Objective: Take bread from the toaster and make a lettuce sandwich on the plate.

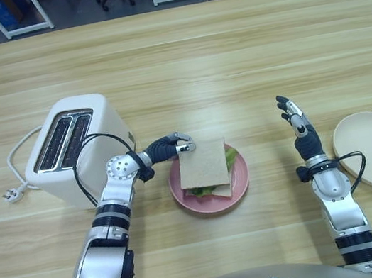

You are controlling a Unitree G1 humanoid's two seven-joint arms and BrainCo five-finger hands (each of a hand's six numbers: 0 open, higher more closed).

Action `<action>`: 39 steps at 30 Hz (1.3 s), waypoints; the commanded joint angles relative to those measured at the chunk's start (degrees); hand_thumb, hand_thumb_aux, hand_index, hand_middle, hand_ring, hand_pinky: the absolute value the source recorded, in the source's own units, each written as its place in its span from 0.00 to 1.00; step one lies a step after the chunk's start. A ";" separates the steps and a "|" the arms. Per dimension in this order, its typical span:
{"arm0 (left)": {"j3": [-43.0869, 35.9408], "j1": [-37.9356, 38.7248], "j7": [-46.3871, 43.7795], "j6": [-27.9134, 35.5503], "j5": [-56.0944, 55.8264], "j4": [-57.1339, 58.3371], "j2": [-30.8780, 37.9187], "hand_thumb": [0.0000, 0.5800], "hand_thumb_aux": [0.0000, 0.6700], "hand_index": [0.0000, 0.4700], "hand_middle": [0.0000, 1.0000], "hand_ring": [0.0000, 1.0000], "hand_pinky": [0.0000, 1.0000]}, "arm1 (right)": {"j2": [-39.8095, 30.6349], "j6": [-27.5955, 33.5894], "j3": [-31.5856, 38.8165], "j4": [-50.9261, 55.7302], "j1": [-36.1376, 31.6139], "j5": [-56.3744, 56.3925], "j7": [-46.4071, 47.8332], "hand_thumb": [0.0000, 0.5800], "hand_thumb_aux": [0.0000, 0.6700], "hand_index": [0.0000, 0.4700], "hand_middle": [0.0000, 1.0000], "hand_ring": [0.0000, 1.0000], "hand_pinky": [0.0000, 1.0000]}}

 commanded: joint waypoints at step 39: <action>-5.47 5.51 46.16 4.36 42.24 -20.45 5.15 0.00 0.00 0.00 0.00 0.00 0.00 | -16.63 -3.28 50.26 25.10 -9.81 -71.11 -15.98 0.00 0.00 0.00 0.00 0.00 0.00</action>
